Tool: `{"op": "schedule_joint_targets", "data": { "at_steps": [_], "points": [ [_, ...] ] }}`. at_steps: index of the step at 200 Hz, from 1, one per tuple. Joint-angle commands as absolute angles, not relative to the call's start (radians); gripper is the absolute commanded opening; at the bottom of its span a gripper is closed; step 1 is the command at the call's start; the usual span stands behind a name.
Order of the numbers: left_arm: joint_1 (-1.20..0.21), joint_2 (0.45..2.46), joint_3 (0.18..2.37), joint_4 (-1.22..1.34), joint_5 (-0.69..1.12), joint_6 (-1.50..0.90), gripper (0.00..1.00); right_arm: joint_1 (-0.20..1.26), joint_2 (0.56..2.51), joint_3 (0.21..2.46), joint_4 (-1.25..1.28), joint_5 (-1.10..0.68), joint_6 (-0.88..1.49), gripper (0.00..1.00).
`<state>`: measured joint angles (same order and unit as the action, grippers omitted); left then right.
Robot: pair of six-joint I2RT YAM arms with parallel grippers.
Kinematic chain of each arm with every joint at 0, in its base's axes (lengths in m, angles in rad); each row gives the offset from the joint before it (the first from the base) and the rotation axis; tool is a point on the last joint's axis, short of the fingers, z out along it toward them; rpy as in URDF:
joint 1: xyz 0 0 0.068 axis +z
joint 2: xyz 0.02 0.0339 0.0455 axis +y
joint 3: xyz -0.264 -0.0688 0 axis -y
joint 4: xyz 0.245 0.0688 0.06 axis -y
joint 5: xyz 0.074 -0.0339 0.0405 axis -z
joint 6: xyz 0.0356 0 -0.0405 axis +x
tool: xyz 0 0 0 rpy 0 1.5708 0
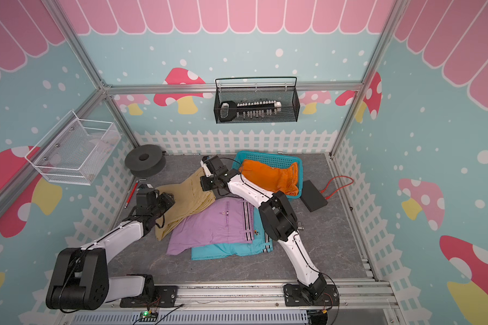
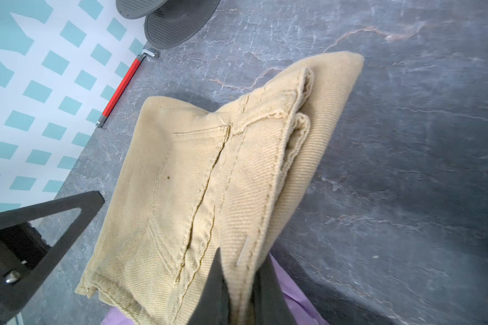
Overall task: Put the folded long pants in the basket
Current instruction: Pick up the long pant at the center of the board.
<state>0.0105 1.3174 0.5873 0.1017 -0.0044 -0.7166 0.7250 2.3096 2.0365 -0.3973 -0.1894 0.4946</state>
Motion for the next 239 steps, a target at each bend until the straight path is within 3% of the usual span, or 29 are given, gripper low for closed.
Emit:
{"op": "schedule_joint_targets", "data": {
  "at_steps": [1,94,189,239],
  "points": [
    [0.047,1.332,0.581,0.065,-0.056,-0.741,0.46,0.705,2.276,2.027,-0.394,-0.151,0.447,0.0],
    [0.127,1.529,0.654,-0.042,-0.011,-0.828,0.47,0.667,2.29,2.029,-0.387,-0.176,0.437,0.0],
    [0.127,1.525,0.662,-0.095,-0.136,-0.855,0.46,0.657,2.296,1.998,-0.382,-0.198,0.44,0.0],
    [0.101,1.607,0.692,-0.101,-0.087,-0.83,0.44,0.654,2.284,1.987,-0.377,-0.206,0.439,0.0]
  ]
}}
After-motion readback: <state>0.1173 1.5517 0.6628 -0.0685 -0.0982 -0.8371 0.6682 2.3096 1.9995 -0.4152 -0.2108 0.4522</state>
